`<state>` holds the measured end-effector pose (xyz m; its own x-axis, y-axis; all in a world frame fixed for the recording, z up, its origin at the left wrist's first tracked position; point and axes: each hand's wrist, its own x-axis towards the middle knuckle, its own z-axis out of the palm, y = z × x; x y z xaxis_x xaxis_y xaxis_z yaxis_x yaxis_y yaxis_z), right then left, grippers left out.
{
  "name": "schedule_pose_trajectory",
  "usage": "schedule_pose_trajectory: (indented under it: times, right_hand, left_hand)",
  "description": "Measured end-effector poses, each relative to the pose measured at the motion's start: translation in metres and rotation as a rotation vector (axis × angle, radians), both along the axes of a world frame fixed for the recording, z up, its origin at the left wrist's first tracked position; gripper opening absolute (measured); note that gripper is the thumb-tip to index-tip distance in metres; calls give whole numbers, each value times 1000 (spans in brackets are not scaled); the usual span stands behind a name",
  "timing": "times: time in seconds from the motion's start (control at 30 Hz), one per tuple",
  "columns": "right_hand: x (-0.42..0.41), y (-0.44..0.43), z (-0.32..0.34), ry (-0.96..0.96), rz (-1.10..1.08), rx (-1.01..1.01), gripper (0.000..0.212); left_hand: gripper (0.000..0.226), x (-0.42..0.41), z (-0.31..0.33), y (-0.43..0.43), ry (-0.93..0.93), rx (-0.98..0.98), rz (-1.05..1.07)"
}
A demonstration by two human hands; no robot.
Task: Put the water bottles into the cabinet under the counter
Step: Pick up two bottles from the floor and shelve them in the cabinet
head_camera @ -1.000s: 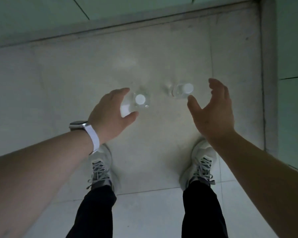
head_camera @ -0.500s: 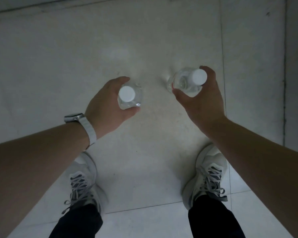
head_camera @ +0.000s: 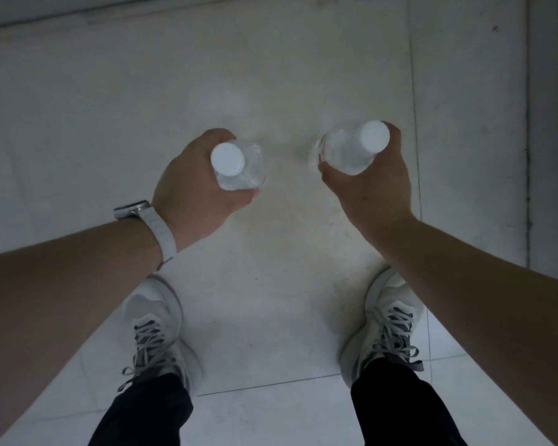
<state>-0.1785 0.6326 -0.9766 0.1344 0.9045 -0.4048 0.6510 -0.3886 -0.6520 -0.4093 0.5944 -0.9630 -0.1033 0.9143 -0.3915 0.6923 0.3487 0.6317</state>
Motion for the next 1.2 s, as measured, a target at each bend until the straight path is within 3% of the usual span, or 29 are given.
schedule_pose_trajectory:
  times: [0.3, 0.87, 1.2]
  right_hand:
    - [-4, 1, 119, 26, 45, -2, 76]
    - [7, 7, 463, -4, 163, 116, 78]
    - [1, -19, 616, 54, 266, 293, 76]
  left_hand:
    - [50, 3, 119, 10, -36, 18, 81]
    - [67, 12, 447, 16, -77, 183, 104]
    - [68, 10, 601, -19, -100, 302, 184]
